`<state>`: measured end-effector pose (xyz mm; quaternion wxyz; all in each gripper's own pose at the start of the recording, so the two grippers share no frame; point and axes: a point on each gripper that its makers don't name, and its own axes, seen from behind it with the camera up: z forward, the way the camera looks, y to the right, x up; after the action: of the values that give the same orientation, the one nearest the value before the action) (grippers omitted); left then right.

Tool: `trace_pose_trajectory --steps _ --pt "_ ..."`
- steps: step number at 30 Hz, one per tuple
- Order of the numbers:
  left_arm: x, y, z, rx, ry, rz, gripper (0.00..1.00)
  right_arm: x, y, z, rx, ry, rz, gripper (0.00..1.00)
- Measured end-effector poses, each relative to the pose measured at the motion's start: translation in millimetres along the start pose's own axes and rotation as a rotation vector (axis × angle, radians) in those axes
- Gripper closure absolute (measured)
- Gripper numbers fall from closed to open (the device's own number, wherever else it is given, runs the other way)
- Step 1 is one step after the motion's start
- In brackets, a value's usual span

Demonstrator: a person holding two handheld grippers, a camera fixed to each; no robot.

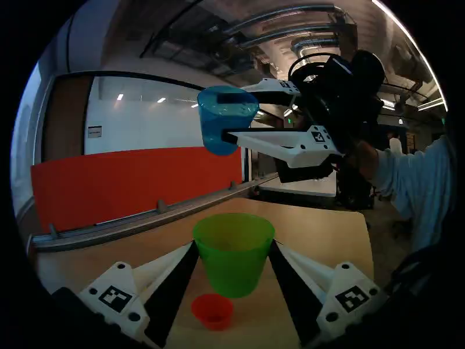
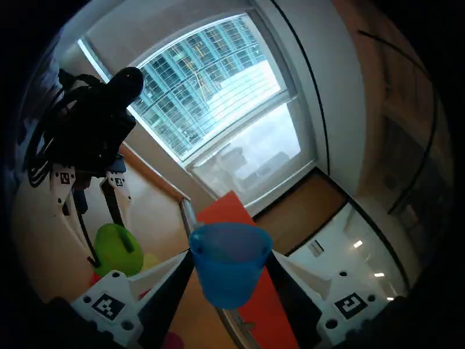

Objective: Pour water

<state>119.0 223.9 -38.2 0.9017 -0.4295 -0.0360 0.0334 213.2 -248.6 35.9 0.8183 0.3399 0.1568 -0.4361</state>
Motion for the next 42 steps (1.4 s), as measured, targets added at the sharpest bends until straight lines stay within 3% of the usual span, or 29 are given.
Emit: trace_pose_trajectory --steps 15,42 --pt "2 4.2 2.7 -0.012 0.000 0.000 0.15 5 4 9.1 -0.014 0.001 -0.135 0.11" --pt "5 10.3 3.1 -0.019 0.001 0.004 0.15 7 17 10.3 -0.054 -0.002 -0.270 0.11"
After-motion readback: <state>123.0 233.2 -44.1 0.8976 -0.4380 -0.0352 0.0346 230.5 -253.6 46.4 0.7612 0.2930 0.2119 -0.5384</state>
